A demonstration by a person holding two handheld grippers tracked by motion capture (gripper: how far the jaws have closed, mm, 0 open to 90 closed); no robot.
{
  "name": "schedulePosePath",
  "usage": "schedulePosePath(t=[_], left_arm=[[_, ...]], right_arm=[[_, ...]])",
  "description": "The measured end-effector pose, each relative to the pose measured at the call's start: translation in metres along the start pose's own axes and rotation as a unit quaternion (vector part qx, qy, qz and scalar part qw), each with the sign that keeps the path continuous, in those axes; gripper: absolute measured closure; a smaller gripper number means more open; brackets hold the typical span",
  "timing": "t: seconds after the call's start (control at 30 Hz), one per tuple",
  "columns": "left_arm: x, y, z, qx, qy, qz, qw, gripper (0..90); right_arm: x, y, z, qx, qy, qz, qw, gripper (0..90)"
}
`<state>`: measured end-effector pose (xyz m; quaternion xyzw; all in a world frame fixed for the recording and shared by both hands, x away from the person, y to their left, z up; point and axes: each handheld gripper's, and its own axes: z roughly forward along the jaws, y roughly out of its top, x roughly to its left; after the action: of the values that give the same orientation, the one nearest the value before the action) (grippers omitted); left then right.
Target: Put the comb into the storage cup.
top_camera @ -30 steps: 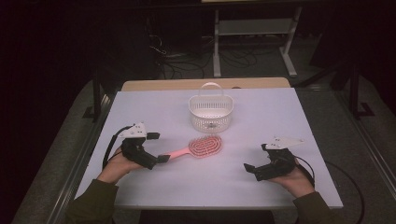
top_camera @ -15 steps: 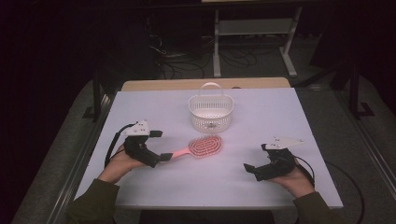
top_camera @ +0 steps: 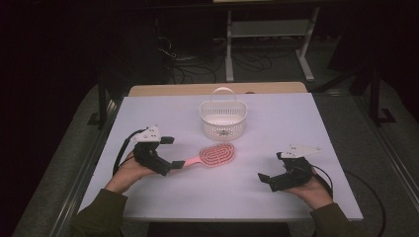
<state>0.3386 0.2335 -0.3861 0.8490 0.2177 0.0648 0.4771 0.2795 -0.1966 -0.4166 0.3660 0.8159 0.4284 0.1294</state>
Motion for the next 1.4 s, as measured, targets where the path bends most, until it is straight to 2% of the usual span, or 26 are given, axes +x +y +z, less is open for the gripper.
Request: schedulePosePath(t=[0.9, 1.4], left_arm=[[0.003, 0.011, 0.01, -0.003, -0.006, 0.004, 1.0, 0.0], [0.005, 0.018, 0.02, -0.004, -0.012, 0.01, 0.9999, 0.0]], right_arm=[[0.0, 0.0, 0.001, 0.004, 0.0, -0.001, 1.0, 0.0], [0.0, -0.001, 0.002, 0.009, 0.008, -0.002, 0.9999, 0.0]])
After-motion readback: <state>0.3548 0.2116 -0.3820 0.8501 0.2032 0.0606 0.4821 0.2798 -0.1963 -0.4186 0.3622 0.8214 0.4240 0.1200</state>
